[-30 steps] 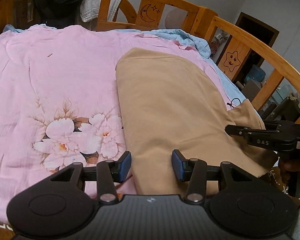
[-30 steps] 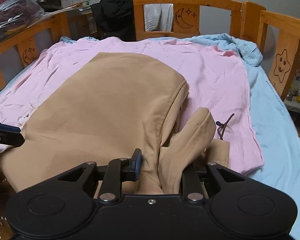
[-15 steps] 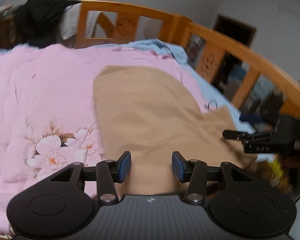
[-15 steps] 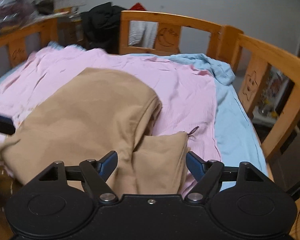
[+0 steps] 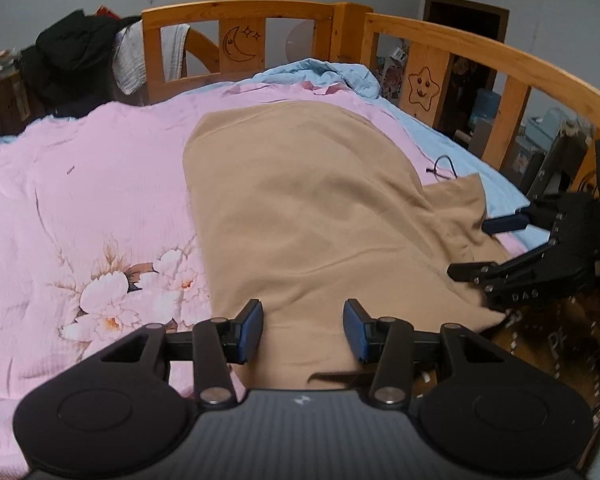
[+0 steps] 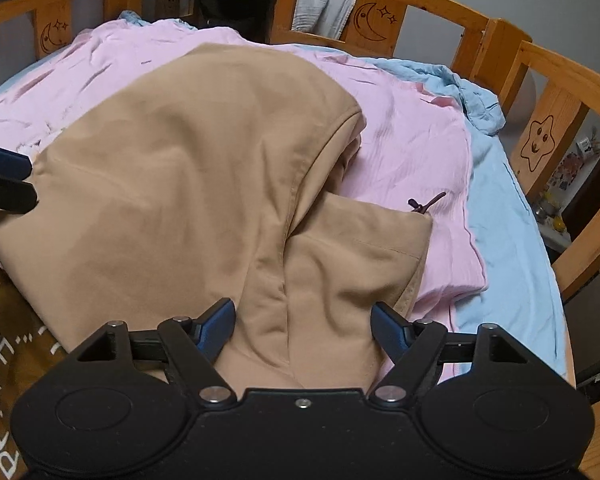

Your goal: Fold large clothes

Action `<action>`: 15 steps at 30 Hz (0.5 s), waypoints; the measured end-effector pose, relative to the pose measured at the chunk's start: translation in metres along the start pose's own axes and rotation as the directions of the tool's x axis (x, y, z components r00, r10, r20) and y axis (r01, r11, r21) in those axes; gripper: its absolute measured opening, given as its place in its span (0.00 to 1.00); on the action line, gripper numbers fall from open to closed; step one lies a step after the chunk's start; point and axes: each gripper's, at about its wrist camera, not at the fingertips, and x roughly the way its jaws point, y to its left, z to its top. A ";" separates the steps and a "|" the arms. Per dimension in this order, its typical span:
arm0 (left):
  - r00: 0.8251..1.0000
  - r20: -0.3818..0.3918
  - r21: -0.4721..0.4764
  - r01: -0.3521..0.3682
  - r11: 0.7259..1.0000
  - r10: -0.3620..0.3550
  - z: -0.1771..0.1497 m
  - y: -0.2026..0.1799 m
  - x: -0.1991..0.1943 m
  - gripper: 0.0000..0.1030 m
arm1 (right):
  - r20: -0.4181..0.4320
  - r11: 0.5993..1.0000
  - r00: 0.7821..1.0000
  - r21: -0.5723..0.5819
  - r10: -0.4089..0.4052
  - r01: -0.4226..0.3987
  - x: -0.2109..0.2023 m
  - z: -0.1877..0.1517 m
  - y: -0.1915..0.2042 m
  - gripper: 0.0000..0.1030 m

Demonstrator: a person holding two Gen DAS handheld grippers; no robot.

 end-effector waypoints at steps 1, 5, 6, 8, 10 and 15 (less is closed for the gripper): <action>1.000 0.002 0.016 -0.007 1.000 0.007 -0.001 -0.002 -0.001 0.48 | -0.001 1.000 1.000 0.004 -0.001 0.001 0.000 -0.001 0.000 0.75; 0.999 0.002 0.014 0.032 0.999 -0.032 0.009 0.007 -0.010 0.49 | 0.070 0.999 0.998 0.036 0.001 -0.004 -0.016 0.004 -0.005 0.70; 0.999 0.010 0.002 0.049 0.999 -0.049 0.013 0.014 -0.012 0.50 | 0.131 0.998 0.991 0.063 0.000 -0.009 -0.026 0.008 -0.009 0.70; 0.999 0.028 -0.006 0.033 0.999 -0.033 0.029 0.026 -0.011 0.56 | 0.226 0.995 0.974 0.090 0.008 -0.029 -0.040 0.021 -0.015 0.70; 0.999 0.050 -0.010 -0.011 1.000 0.011 0.048 0.035 -0.004 0.58 | 0.253 0.996 0.967 0.082 0.021 -0.043 -0.036 0.042 -0.016 0.71; 0.994 0.104 -0.072 -0.021 0.997 0.028 0.099 0.063 0.031 0.65 | 0.284 0.991 0.955 0.079 0.083 -0.110 0.004 0.096 -0.012 0.70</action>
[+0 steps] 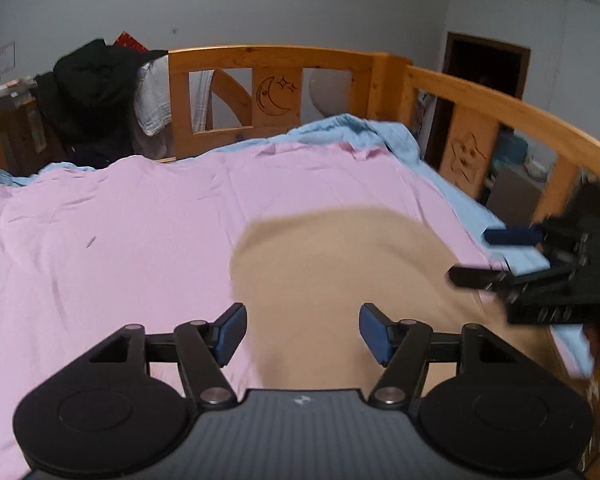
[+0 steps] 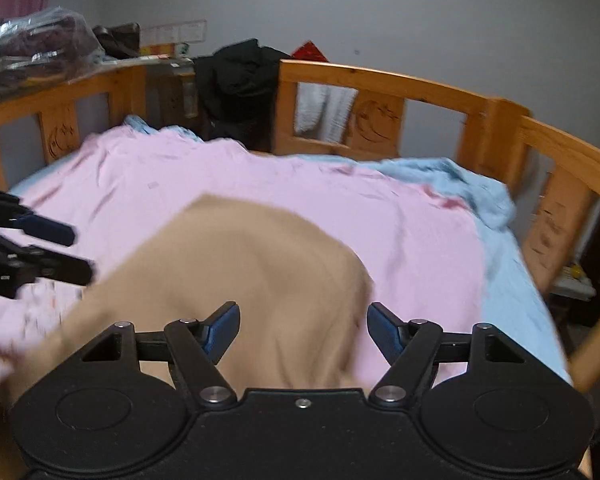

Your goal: Fold large clothes

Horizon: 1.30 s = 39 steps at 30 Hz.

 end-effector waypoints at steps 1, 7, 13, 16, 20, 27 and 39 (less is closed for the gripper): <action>1.000 -0.002 -0.019 0.000 1.000 0.000 0.008 0.004 0.012 0.65 | 0.000 1.000 1.000 0.014 0.009 -0.009 0.012 0.007 -0.001 0.70; 0.996 -0.091 -0.089 -0.026 0.996 0.018 0.024 0.020 0.075 0.60 | -0.092 0.998 0.995 0.049 0.036 -0.032 0.081 0.022 -0.012 0.63; 0.995 -0.103 -0.112 -0.029 0.993 0.017 0.015 0.027 0.101 0.59 | -0.136 0.996 0.988 0.072 0.068 -0.059 0.109 0.006 -0.023 0.61; 0.993 -0.107 -0.082 -0.050 0.995 0.041 0.013 0.022 0.107 0.59 | -0.142 0.995 0.987 0.074 0.073 -0.063 0.118 -0.002 -0.025 0.61; 0.991 -0.106 -0.041 -0.084 0.996 0.079 0.013 0.012 0.109 0.60 | -0.142 0.993 0.987 0.110 0.069 -0.053 0.125 -0.007 -0.029 0.61; 0.994 -0.093 -0.111 -0.068 0.991 0.058 0.021 0.016 0.081 0.63 | -0.105 0.993 0.993 0.109 0.055 -0.043 0.084 -0.002 -0.023 0.60; 0.996 -0.080 -0.078 -0.053 0.996 0.046 -0.005 0.005 0.001 0.74 | -0.095 0.994 0.991 0.069 0.092 -0.086 -0.015 -0.021 0.007 0.69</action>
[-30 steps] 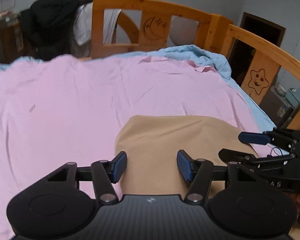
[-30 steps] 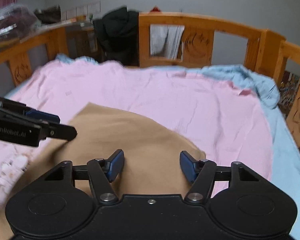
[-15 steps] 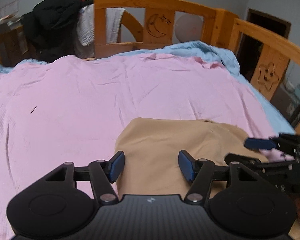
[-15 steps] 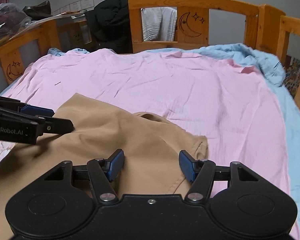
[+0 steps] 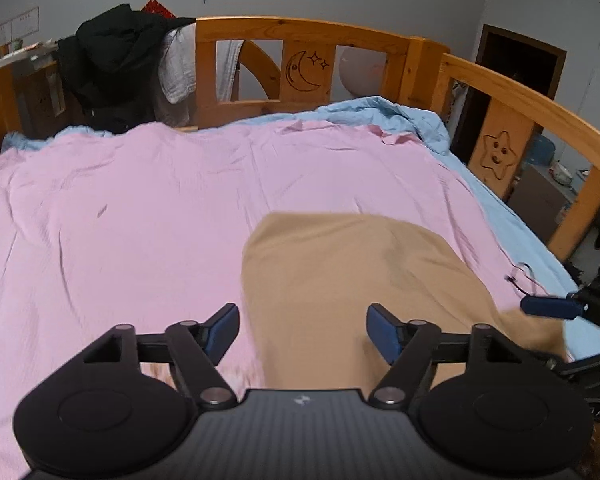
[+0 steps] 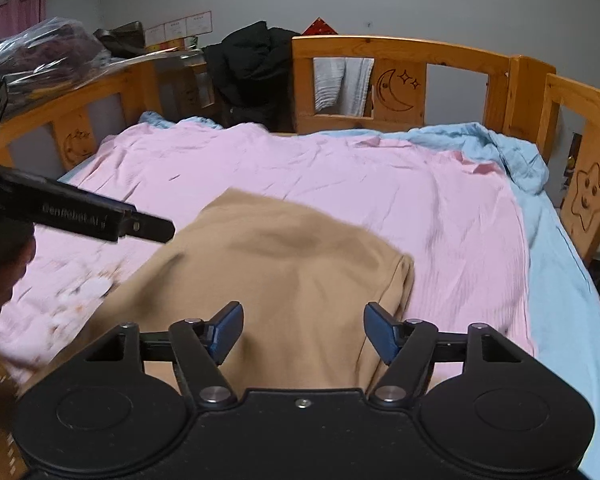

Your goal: Fold large clothes

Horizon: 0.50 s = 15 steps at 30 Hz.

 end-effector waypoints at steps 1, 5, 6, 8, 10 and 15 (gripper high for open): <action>1.000 -0.002 -0.006 0.012 1.000 -0.012 -0.008 0.000 -0.007 0.77 | -0.014 1.000 1.000 -0.006 0.006 -0.007 -0.005 -0.005 0.004 0.69; 0.998 -0.019 0.008 0.061 0.998 -0.060 -0.043 -0.001 -0.028 0.79 | -0.061 1.000 0.998 -0.010 0.001 -0.001 -0.022 -0.031 0.020 0.71; 0.997 -0.031 0.016 0.071 0.997 -0.070 -0.052 -0.002 -0.031 0.79 | -0.073 1.000 0.997 -0.011 -0.007 0.007 -0.023 -0.036 0.022 0.71; 0.995 -0.055 0.028 0.081 0.996 -0.079 -0.067 -0.002 -0.032 0.79 | -0.090 1.000 0.996 -0.011 -0.024 0.023 -0.024 -0.046 0.023 0.71; 0.995 -0.068 0.027 0.080 0.996 -0.078 -0.077 -0.001 -0.031 0.79 | -0.098 0.999 0.994 0.001 -0.044 0.044 -0.024 -0.053 0.019 0.72; 0.994 -0.088 -0.025 0.069 0.997 -0.071 -0.084 0.006 -0.022 0.82 | -0.106 0.997 0.991 -0.006 -0.080 0.080 -0.016 -0.063 0.018 0.76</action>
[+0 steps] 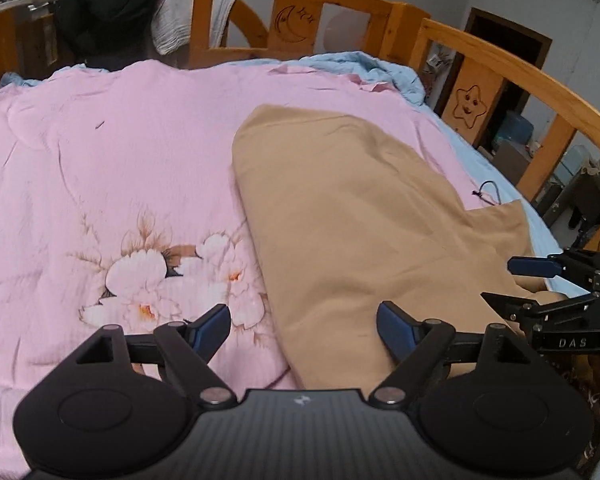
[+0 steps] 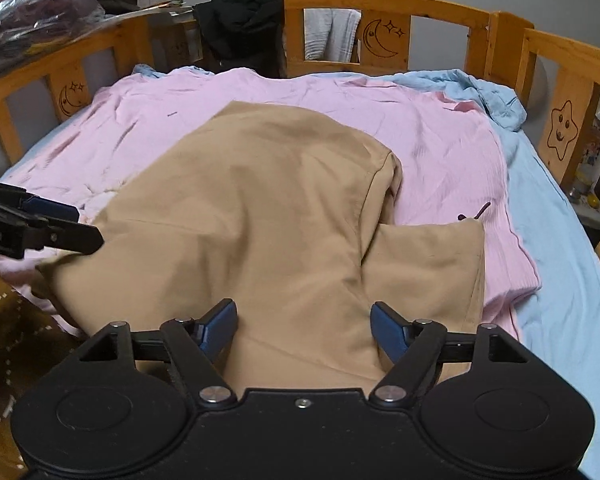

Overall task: Fold large clothes
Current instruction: 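Grasp the loose jacket flap with the right tool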

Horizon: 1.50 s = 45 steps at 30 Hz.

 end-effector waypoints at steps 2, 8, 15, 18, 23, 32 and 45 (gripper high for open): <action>1.000 0.001 0.025 -0.029 0.999 0.029 -0.005 -0.005 0.002 0.81 | -0.006 1.000 1.000 -0.002 -0.009 0.009 0.004 -0.002 0.001 0.77; 0.999 0.005 0.028 -0.053 0.998 0.053 -0.011 -0.008 0.002 0.81 | -0.007 1.000 1.000 0.005 -0.011 0.011 0.007 -0.004 0.000 0.77; 0.998 0.009 -0.017 -0.058 0.998 0.058 -0.010 -0.008 -0.004 0.84 | 0.075 0.995 0.996 0.091 -0.042 0.035 -0.010 0.003 -0.017 0.78; 0.999 -0.002 -0.045 -0.052 0.998 0.052 -0.010 -0.006 -0.004 0.86 | 0.117 0.982 0.987 0.168 -0.111 0.090 -0.022 0.006 -0.033 0.80; 0.998 0.000 -0.049 -0.066 0.997 0.066 -0.010 -0.007 -0.003 0.88 | 0.050 0.924 0.987 0.363 -0.151 0.123 -0.018 0.000 -0.073 0.78; 0.997 -0.001 -0.056 -0.073 0.996 0.073 -0.011 -0.008 -0.001 0.90 | -0.028 0.813 1.000 0.583 -0.006 0.021 -0.005 -0.015 -0.104 0.46; 0.996 0.004 -0.054 -0.085 0.995 0.085 -0.013 -0.008 -0.001 0.92 | 0.119 0.987 0.993 0.157 0.019 -0.038 -0.037 0.004 -0.038 0.13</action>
